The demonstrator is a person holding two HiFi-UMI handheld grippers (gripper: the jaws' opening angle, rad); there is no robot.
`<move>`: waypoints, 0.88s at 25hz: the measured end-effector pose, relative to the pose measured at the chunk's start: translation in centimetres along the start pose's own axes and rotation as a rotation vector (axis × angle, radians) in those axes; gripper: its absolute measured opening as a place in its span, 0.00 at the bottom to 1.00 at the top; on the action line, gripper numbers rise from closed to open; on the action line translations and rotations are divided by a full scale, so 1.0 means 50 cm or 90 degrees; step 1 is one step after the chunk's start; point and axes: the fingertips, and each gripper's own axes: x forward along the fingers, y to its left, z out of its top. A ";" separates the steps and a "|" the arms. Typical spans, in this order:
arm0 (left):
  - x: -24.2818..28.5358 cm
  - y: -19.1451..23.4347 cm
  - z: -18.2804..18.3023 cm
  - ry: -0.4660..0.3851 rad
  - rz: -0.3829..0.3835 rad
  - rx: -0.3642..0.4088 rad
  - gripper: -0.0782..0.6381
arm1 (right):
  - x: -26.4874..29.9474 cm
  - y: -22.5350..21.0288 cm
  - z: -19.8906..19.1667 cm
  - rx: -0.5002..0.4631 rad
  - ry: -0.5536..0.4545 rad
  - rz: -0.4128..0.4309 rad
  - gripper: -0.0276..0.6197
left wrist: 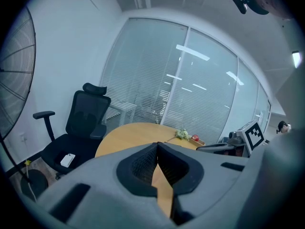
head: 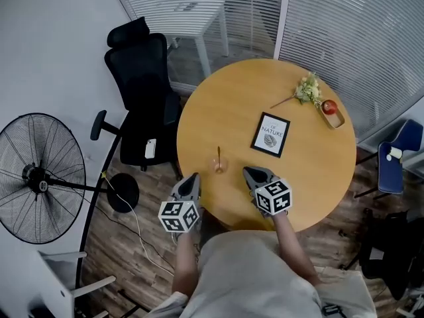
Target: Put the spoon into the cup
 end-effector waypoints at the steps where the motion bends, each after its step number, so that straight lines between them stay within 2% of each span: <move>1: -0.001 0.000 0.000 0.000 -0.001 0.000 0.12 | 0.000 0.001 0.000 -0.001 0.000 0.001 0.04; 22: -0.004 -0.005 0.000 -0.001 -0.007 -0.002 0.12 | -0.001 0.022 0.001 -0.024 0.000 0.021 0.04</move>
